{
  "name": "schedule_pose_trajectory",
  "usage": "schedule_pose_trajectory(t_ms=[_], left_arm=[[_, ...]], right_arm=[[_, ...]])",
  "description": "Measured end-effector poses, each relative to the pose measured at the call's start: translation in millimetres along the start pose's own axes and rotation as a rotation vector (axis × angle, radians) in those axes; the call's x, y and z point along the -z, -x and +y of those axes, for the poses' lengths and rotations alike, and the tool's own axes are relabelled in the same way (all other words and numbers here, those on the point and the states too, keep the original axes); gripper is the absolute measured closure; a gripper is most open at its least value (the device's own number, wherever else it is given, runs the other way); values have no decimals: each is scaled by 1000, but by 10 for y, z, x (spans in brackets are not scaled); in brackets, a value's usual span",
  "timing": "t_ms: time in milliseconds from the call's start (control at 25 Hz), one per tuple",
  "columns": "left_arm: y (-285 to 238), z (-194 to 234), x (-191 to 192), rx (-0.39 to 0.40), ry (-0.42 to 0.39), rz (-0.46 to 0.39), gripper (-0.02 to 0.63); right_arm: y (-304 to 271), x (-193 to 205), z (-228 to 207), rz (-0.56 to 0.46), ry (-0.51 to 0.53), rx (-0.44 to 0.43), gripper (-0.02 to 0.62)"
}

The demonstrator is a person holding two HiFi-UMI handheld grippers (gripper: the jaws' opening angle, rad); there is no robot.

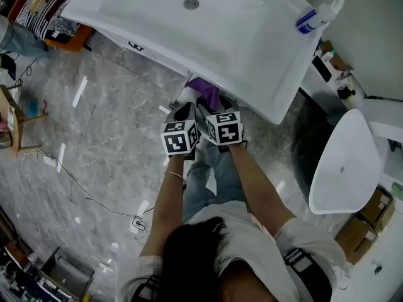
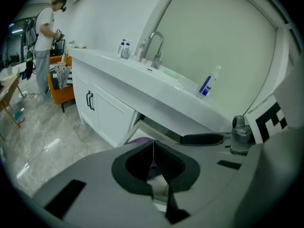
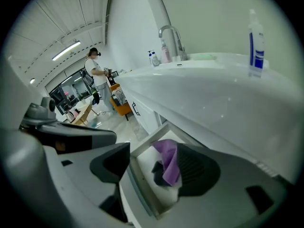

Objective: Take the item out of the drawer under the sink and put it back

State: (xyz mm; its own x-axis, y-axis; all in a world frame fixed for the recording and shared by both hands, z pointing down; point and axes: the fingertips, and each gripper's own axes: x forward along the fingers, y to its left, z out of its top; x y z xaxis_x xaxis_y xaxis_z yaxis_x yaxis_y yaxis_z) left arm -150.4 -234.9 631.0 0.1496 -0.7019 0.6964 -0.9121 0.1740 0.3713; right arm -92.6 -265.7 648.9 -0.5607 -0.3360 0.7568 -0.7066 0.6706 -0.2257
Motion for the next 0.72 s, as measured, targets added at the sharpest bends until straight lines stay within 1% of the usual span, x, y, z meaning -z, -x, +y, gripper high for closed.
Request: schedule_pose_trajectory(t_ms=[160,280,440,560,720], left_arm=[[-247,110,83,-9,17,26,601],[-433,138,143,-5,29,52,601],[-596,229,157,-11,35,61,601],[-699,271,186,-11,21,76,601],[-777,344,260,-22,48,78,601]], right_arm=[[-280,129,-172,41,-35,45,284],[-466,246,-299,75,-56,64,279],[-641,340,-373,102,-61,71,279],[-742,390,-423,107,-76,69,279],[-907,478,-482,121,-104,75,275]])
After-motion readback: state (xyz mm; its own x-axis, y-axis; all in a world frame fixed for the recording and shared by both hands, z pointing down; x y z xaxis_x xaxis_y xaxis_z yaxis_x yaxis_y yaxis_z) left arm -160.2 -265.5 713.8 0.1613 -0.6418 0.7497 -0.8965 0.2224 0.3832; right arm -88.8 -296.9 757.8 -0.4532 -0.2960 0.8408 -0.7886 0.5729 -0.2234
